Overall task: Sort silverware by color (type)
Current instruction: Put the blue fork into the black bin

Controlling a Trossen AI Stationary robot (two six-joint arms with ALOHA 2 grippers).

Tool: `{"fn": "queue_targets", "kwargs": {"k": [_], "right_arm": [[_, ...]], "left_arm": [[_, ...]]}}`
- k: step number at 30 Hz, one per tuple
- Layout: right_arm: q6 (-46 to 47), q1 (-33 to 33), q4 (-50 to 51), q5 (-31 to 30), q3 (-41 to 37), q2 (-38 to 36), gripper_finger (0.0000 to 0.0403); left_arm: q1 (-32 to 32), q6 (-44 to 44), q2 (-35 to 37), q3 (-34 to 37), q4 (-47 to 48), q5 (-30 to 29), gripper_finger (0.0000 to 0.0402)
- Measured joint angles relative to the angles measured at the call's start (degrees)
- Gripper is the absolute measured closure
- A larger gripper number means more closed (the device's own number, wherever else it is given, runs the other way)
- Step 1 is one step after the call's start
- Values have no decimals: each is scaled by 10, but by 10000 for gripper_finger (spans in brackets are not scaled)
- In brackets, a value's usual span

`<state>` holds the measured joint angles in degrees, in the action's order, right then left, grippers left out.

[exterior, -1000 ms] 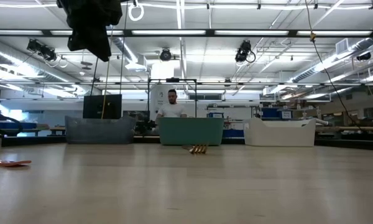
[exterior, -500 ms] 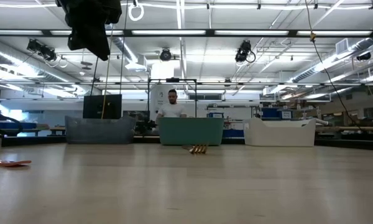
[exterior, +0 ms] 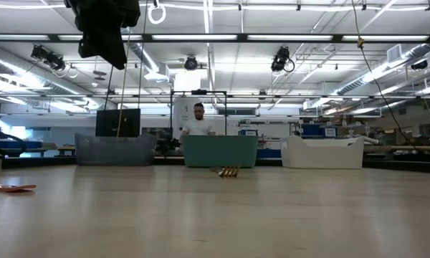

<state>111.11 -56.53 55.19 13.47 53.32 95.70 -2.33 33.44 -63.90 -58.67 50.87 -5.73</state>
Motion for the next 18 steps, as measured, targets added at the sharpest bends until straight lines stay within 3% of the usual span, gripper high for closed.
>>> {"fn": "queue_targets", "kwargs": {"k": [6, 11, 15, 18], "right_arm": [[-11, 0, 4, 41, -21, -2, 313], [-22, 4, 8, 49, -46, -2, 352], [-30, 5, -38, 77, -66, -2, 392], [-21, 5, -91, 78, -75, -2, 395]], "left_arm": [[0, -11, 0, 0, 0, 0, 308], [0, -12, 0, 0, 0, 0, 308], [0, -14, 0, 0, 0, 0, 308], [0, -18, 0, 0, 0, 0, 308]]}}
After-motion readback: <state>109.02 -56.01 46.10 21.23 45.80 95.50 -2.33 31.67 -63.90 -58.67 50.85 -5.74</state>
